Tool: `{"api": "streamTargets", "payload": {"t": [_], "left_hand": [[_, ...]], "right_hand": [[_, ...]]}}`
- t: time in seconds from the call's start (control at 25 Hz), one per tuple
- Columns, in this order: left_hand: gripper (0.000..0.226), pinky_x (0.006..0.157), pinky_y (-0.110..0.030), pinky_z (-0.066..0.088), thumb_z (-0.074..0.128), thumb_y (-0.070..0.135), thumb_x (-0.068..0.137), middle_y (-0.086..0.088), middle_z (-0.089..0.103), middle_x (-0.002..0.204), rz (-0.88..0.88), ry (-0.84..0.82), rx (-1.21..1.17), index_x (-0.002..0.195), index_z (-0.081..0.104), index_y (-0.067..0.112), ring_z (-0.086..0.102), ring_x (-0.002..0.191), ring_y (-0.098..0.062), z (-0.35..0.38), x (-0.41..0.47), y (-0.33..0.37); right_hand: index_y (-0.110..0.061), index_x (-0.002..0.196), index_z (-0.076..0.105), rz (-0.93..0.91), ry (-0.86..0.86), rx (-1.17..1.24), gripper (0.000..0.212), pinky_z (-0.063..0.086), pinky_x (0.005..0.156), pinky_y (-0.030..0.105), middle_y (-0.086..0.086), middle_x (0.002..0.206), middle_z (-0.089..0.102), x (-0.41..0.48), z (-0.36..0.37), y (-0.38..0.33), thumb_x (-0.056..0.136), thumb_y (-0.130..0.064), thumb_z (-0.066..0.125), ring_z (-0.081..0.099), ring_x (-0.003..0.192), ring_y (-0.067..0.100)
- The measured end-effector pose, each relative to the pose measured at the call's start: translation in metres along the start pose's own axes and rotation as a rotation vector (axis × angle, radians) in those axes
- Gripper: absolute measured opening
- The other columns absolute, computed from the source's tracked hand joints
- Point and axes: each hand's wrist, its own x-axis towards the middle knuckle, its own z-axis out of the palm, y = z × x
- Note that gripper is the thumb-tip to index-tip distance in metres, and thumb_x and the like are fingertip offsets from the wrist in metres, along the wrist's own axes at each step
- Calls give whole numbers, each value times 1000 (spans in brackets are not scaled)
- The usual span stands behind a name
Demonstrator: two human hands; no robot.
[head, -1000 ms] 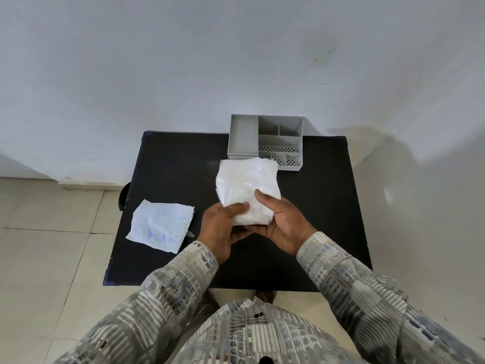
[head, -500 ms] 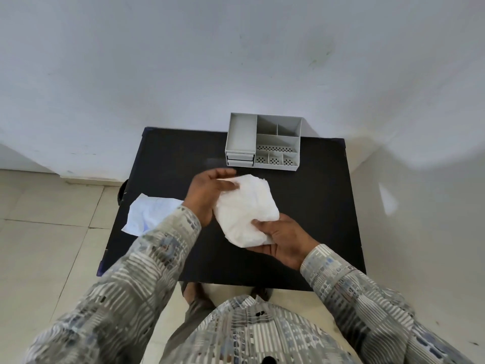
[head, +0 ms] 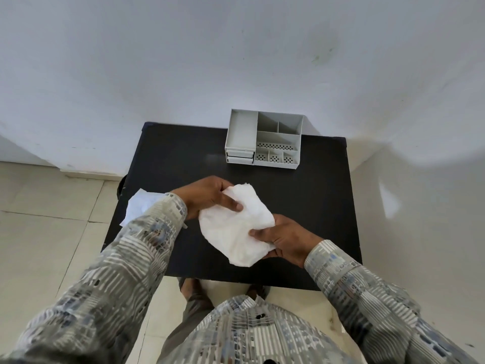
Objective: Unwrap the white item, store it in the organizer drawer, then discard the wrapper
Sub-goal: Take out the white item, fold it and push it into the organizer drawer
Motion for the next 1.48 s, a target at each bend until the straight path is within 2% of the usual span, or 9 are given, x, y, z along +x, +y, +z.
{"api": "streamTargets", "payload": {"t": [0.16,0.32,0.44,0.56,0.68,0.84,1.0,1.2,1.48], "left_hand": [[18,72,-31,63,85,1,81,-18,83,99,98,193,83,98,84,6,78,81,-22,-1,10,15],[13,58,-30,57,73,32,96,-18,78,112,151,695,-502,103,75,21,73,74,-20,-3,16,12],[51,63,-39,61,70,64,89,-9,79,112,10,523,-636,120,71,24,75,90,-25,15,2,-3],[49,76,-49,67,79,48,89,-12,81,117,-73,264,-668,126,71,16,79,106,-35,63,-13,-15],[37,79,-47,68,86,11,83,-15,81,114,-40,458,-463,117,73,9,80,98,-32,88,-1,-30],[42,81,-35,61,87,25,72,2,74,98,9,739,294,109,68,16,71,90,-19,97,4,-24],[51,75,-35,62,89,22,71,0,70,105,-15,747,92,114,63,16,69,95,-19,96,5,-25],[45,67,-22,58,86,20,78,3,73,108,102,738,-33,119,66,19,71,95,-10,99,-1,-32],[45,72,-44,67,69,16,76,-2,73,105,58,796,123,120,62,20,72,95,-27,90,-4,-28]], "right_hand": [[-13,124,70,-12,-3,-27,25,66,81,42,6,114,82,4,2,-4,99,-9,70,79,106,26],[-16,129,69,-71,62,-33,31,64,91,48,6,124,79,4,-6,-12,99,-10,70,76,114,28],[-19,132,65,-117,167,133,34,61,97,57,8,129,76,7,-10,-14,100,-7,68,73,118,33],[-22,126,67,-188,272,162,29,64,91,54,7,125,76,17,-3,-14,101,-6,65,75,113,32],[-26,133,62,-219,402,-106,36,64,92,48,3,125,73,25,6,-10,101,-10,63,73,112,26],[-20,142,61,-329,550,-579,44,52,93,32,7,127,72,29,15,3,99,-10,60,69,112,24],[-23,146,57,-397,568,-581,49,55,94,33,2,127,71,25,16,4,98,-16,65,69,112,23],[-31,140,56,-257,410,-33,61,66,87,52,3,127,72,23,12,-3,87,-6,76,73,112,25],[-31,159,40,-356,489,-549,78,60,95,35,0,132,67,30,31,-11,91,-11,70,69,108,19]]}}
